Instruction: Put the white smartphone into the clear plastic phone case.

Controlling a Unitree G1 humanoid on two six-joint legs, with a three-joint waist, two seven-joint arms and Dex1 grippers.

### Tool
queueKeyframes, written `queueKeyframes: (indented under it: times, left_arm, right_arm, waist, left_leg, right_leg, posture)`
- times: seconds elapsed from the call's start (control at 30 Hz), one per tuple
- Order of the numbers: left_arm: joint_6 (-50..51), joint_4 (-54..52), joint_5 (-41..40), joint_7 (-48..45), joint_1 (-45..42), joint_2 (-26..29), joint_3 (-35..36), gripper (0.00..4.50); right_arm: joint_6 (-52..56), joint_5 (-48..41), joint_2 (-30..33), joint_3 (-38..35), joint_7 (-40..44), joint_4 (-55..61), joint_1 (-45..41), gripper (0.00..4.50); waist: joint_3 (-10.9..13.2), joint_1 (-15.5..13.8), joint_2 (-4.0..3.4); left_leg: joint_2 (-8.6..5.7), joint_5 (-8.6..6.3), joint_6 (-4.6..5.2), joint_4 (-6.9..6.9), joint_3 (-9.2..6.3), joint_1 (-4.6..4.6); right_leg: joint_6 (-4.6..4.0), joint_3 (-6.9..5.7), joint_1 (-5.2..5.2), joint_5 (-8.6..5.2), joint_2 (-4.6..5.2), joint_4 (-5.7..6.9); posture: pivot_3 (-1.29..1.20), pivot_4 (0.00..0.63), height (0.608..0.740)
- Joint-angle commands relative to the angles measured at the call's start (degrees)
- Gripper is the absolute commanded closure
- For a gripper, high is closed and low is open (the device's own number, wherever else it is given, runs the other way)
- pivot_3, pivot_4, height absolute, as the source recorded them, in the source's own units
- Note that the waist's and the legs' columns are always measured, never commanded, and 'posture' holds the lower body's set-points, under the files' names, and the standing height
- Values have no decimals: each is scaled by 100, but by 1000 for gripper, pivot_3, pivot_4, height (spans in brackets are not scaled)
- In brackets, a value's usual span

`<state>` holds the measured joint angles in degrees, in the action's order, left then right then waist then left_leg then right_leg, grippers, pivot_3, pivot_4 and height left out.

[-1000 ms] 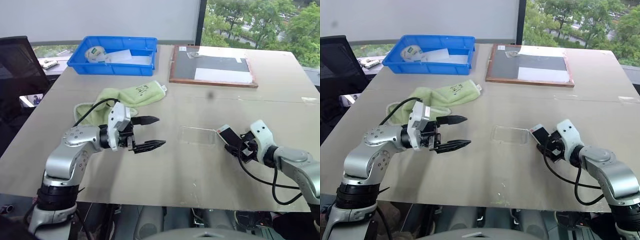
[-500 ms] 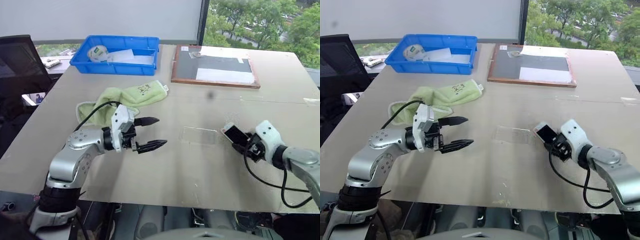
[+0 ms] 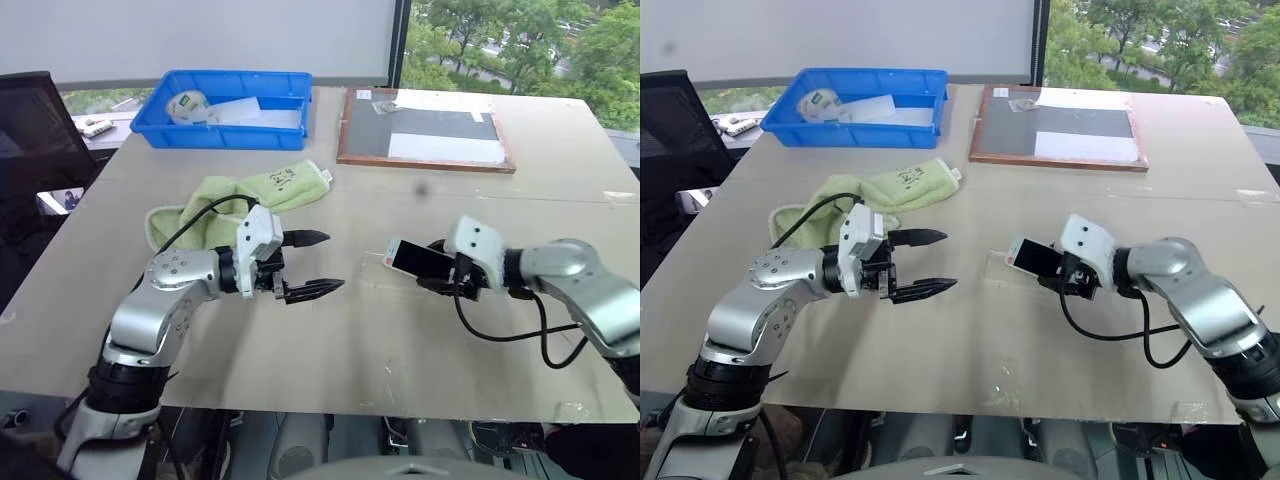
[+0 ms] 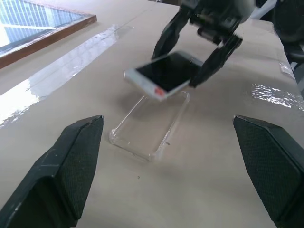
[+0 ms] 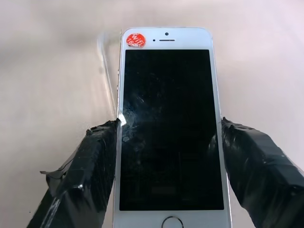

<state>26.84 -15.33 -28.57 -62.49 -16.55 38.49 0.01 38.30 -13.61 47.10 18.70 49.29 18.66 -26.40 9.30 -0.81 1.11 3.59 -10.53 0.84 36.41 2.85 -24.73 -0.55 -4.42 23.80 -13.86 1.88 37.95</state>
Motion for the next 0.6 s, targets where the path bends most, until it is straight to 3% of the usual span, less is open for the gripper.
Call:
queueKeyframes:
  times: [0.03, 0.27, 0.6]
  left_arm:
    - [43, -327, -100, 104, 117, 53, 86, 0]
    - [-60, -423, -90, 157, 546, 113, 135, 0]
    - [-469, -221, 0, 23, 949, 198, 207, 0]
  right_arm:
    - [-135, 267, -143, 190, 137, -161, -292, 1592]
    - [-195, 777, -356, 749, 439, -596, -481, 1592]
    - [-321, 1152, -509, 986, 832, -666, -585, 1592]
  waist:
    - [0, 5, 0]
    - [0, -1, -1]
    - [0, 7, -1]
  left_leg:
    - [1, 0, 0, 0, 0, 0]
    - [4, 0, -1, -4, -1, -1]
    - [12, 0, -1, -2, 0, 5]
  right_leg:
    - [2, 0, 0, 1, -1, 1]
    - [13, -2, 3, 8, -4, 1]
    - [-6, -3, 1, -3, 3, 3]
  posture:
    - [0, 150, 740]
    - [0, 150, 740]
    - [0, 150, 740]
